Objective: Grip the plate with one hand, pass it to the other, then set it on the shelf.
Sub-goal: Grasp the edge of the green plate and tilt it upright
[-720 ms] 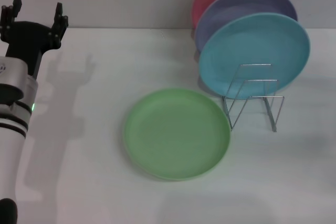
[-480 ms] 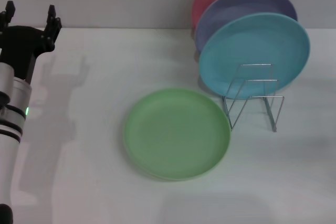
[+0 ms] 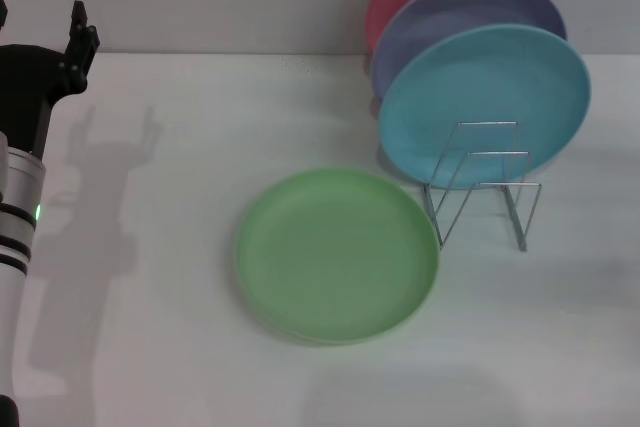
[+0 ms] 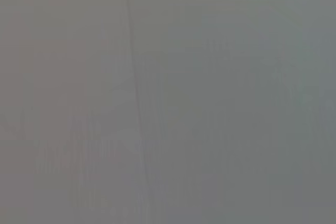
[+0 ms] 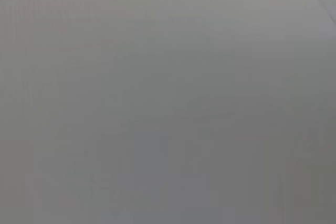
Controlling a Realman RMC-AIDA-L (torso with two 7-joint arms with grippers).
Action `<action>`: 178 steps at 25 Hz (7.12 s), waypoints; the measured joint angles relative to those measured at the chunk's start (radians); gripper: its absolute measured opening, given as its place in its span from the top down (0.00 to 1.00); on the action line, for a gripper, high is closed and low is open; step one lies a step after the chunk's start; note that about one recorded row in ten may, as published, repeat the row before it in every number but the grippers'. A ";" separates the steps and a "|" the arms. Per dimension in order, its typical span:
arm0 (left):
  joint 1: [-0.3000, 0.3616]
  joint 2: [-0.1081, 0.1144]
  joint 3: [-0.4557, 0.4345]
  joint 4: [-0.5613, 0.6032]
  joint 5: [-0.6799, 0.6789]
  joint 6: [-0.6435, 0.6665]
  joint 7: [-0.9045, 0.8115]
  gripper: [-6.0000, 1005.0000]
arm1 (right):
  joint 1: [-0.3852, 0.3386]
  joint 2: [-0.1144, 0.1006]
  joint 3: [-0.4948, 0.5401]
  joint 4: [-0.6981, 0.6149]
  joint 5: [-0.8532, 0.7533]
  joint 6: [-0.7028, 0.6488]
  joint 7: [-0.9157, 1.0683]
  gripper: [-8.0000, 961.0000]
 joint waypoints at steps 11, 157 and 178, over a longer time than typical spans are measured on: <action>-0.011 -0.006 -0.036 0.074 -0.169 -0.149 0.413 0.20 | 0.004 -0.009 -0.001 -0.005 0.000 0.000 -0.006 0.24; -0.362 -0.004 -0.650 0.478 0.437 -2.372 -0.453 0.64 | 0.045 -0.094 -0.009 -0.035 0.000 0.011 -0.010 0.24; -0.365 -0.003 -0.638 0.478 0.435 -2.372 -0.440 0.83 | 0.048 -0.094 -0.009 -0.035 -0.001 0.011 -0.010 0.24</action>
